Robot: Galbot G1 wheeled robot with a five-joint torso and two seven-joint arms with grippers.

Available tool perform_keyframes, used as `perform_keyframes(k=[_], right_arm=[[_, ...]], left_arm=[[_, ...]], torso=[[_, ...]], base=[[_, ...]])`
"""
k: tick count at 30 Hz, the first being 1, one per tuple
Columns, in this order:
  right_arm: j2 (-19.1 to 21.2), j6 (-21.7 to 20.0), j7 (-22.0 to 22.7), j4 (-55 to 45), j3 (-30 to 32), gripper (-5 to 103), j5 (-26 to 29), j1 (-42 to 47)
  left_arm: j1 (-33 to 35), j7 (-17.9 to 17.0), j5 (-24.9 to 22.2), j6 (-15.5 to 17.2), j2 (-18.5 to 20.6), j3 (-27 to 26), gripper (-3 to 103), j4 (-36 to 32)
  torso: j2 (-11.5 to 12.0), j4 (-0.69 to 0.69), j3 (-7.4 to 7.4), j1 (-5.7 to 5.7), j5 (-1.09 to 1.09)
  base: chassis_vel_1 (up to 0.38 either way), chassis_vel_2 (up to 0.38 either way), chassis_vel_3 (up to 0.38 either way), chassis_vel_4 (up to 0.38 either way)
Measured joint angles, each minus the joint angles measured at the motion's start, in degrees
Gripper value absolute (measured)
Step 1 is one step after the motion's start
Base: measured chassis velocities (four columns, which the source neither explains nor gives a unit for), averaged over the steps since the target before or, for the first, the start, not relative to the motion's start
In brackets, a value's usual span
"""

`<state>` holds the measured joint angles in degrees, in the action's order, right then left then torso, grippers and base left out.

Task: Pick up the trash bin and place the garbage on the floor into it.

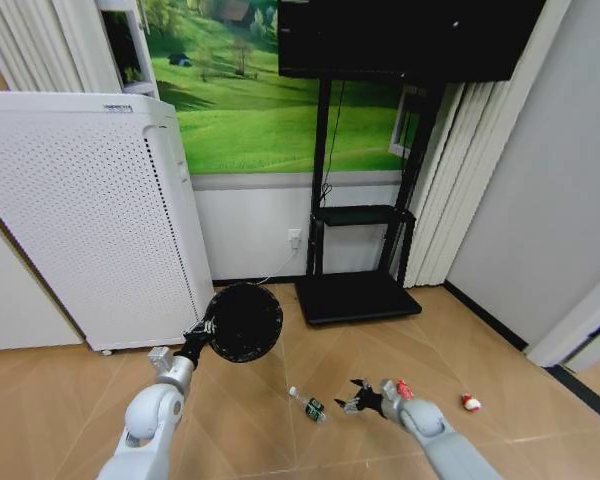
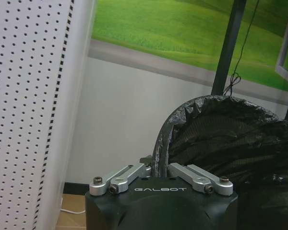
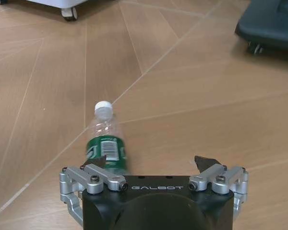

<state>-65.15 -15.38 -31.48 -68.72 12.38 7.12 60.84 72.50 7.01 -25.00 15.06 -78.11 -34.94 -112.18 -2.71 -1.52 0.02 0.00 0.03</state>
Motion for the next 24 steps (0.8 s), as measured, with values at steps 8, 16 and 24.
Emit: perform_keyframes(k=[8, 16, 24], right_arm=[[-2.93, -3.68, 3.64, 0.46, -1.91, 100, 3.94, 0.91], [-4.31, -2.99, 5.55, 2.82, -2.08, 100, 3.37, 0.48], [-5.48, -2.36, 6.73, 4.20, -2.56, 100, 2.91, 0.30]], left_arm=[[-0.03, 0.18, 0.94, 0.08, -0.09, 2.07, 4, 0.93], [0.27, 0.15, 1.12, 0.00, 0.07, 2.86, 4, 0.12], [0.12, 0.15, 1.11, 0.01, 0.01, 3.04, 4, -0.01]], torso=[[0.00, -0.02, 0.00, 0.00, -0.03], [0.00, -0.05, 0.00, 0.00, -0.03], [0.00, -0.04, 0.00, 0.00, -0.03]], base=[[0.000, 0.000, 0.000, 0.000], [0.000, 0.000, 0.000, 0.000], [0.000, 0.000, 0.000, 0.000]])
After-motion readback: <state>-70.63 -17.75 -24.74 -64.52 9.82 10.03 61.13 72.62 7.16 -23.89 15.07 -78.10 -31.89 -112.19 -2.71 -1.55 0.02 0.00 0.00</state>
